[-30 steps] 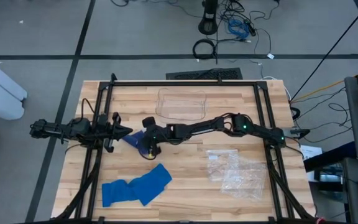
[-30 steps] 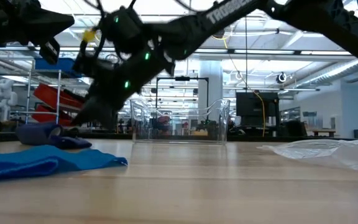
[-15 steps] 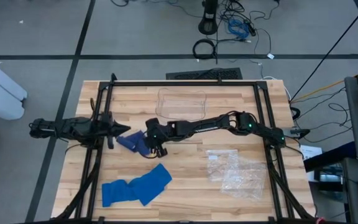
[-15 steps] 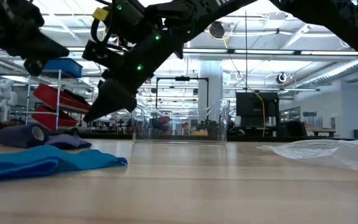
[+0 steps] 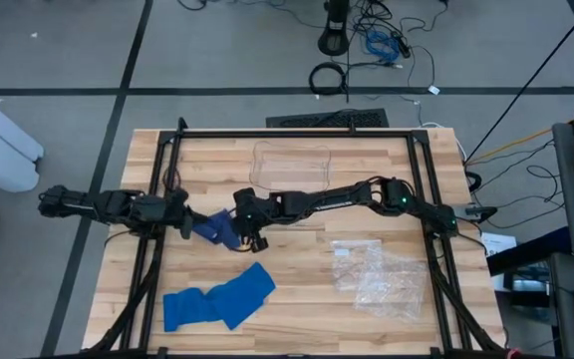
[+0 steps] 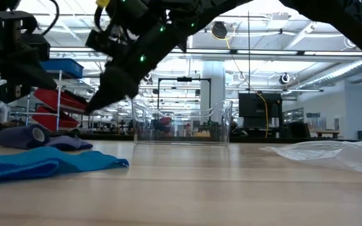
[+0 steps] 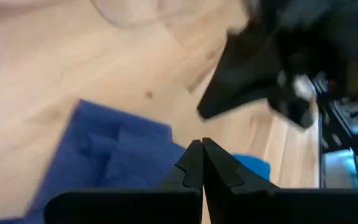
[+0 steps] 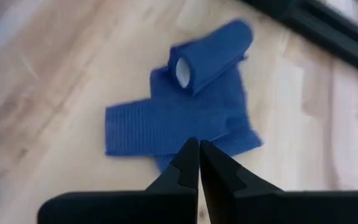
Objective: Roll bandage
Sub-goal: Roll the purple bandage
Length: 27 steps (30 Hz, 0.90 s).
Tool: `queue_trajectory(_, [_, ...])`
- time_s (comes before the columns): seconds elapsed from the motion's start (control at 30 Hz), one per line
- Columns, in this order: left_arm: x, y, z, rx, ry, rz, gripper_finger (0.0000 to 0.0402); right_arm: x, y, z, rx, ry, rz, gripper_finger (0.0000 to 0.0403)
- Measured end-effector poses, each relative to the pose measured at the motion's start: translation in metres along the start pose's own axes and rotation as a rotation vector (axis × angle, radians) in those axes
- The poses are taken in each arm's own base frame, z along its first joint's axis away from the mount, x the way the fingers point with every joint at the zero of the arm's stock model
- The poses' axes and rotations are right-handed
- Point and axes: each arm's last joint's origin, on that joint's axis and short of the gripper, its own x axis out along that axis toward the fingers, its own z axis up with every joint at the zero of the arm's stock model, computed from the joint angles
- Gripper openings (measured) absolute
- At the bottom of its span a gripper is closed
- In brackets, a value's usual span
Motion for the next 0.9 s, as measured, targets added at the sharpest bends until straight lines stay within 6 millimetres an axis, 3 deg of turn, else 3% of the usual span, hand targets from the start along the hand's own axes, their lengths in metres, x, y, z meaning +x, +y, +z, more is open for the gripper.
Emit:
queue_trajectory(0.2, [0.006,-0.012,0.007,0.011,0.051,0.054,0.0,-0.018,-0.007,0.009,-0.043,-0.053,0.073,0.0])
queue_trajectory(0.57, [-0.002,-0.048,0.035,0.166,0.174,0.26,0.0,-0.022,-0.01,0.004,-0.036,-0.057,0.147,0.0])
queue_trajectory(0.67, [-0.003,-0.049,0.036,0.142,0.254,0.391,0.0,-0.018,-0.004,-0.002,-0.017,-0.101,0.212,0.0])
queue_trajectory(0.9, [0.01,-0.042,0.026,0.045,0.441,0.628,0.0,-0.018,0.006,-0.021,0.053,-0.229,0.151,0.0])
